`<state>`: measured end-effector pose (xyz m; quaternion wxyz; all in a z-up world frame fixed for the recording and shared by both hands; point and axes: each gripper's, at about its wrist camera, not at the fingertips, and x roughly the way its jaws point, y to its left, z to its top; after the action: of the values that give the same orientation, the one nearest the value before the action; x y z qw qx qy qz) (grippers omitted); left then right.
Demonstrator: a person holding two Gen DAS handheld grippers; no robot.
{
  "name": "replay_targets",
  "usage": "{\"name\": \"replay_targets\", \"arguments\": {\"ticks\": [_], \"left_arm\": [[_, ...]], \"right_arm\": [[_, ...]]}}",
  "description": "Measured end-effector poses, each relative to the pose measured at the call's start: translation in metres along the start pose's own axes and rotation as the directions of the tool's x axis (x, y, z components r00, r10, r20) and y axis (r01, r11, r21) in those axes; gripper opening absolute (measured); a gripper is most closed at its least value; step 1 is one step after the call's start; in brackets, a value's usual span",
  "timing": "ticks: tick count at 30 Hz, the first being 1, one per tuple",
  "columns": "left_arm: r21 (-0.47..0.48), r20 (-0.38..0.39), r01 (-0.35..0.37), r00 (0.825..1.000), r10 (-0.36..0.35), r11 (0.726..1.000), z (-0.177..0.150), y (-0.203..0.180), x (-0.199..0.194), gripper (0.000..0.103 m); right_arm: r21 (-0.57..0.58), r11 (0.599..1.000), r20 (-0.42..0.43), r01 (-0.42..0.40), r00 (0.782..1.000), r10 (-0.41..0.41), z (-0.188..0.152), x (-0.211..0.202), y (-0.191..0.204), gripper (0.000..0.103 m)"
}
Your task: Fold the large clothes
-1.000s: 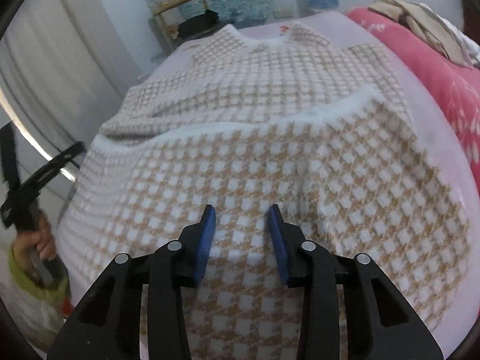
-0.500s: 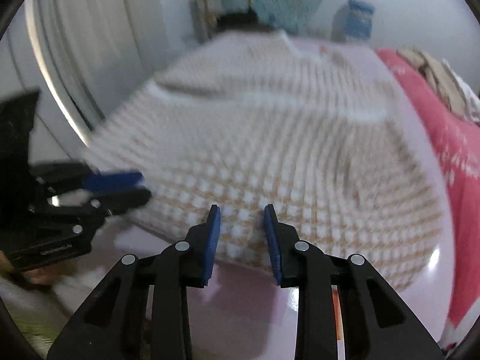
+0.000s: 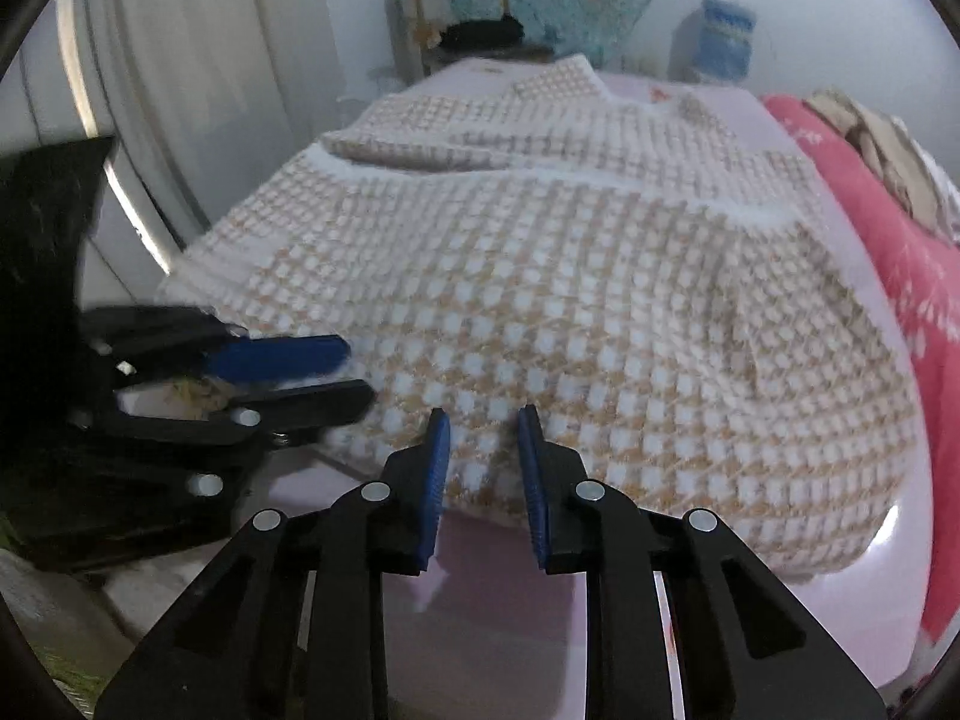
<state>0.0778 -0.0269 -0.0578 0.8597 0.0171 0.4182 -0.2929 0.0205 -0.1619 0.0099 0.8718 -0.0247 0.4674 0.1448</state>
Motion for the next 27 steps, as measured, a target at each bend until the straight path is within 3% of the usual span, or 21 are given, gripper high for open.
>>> {"name": "replay_targets", "arguments": {"ticks": [3, 5, 9, 11, 13, 14, 17, 22, 24, 27], "left_arm": [[-0.011, 0.002, -0.003, 1.000, 0.003, 1.000, 0.000, 0.005, -0.002, 0.026], [-0.037, 0.006, 0.014, 1.000, -0.014, 0.999, -0.003, 0.010, -0.002, 0.026], [-0.042, 0.006, 0.003, 1.000, -0.003, 0.999, -0.002, 0.010, -0.001, 0.026], [-0.042, 0.005, -0.001, 1.000, 0.001, 0.999, -0.004, 0.011, -0.002, 0.026], [-0.046, 0.007, 0.000, 1.000, 0.001, 0.999, -0.005, 0.010, -0.002, 0.026], [-0.048, 0.006, 0.000, 1.000, 0.000, 0.999, -0.005, 0.010, -0.003, 0.026], [-0.042, 0.005, -0.006, 1.000, 0.006, 0.999, -0.005, 0.010, -0.002, 0.026], [-0.048, 0.005, -0.010, 1.000, 0.010, 0.999, -0.004, 0.010, 0.000, 0.026], [-0.049, 0.006, -0.010, 1.000, 0.011, 0.999, -0.004, 0.009, 0.000, 0.026], [-0.048, 0.006, -0.010, 1.000, 0.011, 0.999, -0.005, 0.009, 0.000, 0.026]], "right_arm": [[-0.004, 0.999, 0.042, 0.051, 0.998, -0.051, -0.004, -0.019, -0.004, 0.019], [0.000, 0.996, -0.012, 0.088, 0.996, -0.088, -0.013, -0.002, -0.010, 0.019], [0.065, 0.997, 0.005, 0.038, 0.999, -0.038, -0.012, -0.009, -0.022, 0.019], [0.081, 0.995, 0.035, 0.062, 0.997, -0.065, -0.012, -0.020, -0.027, 0.019], [0.101, 0.990, 0.012, 0.097, 0.995, -0.099, -0.018, -0.016, -0.036, 0.019], [0.122, 0.988, -0.026, 0.097, 0.995, -0.095, -0.026, -0.006, -0.043, 0.019], [0.129, 0.988, -0.018, 0.085, 0.996, -0.083, -0.029, -0.009, -0.045, 0.019], [0.162, 0.973, 0.052, 0.163, 0.983, -0.174, -0.036, -0.036, -0.057, 0.019], [0.218, 0.965, 0.003, 0.147, 0.988, -0.151, -0.050, -0.024, -0.073, 0.019], [0.223, 0.965, 0.008, 0.137, 0.990, -0.143, -0.055, -0.024, -0.075, 0.019]]}}
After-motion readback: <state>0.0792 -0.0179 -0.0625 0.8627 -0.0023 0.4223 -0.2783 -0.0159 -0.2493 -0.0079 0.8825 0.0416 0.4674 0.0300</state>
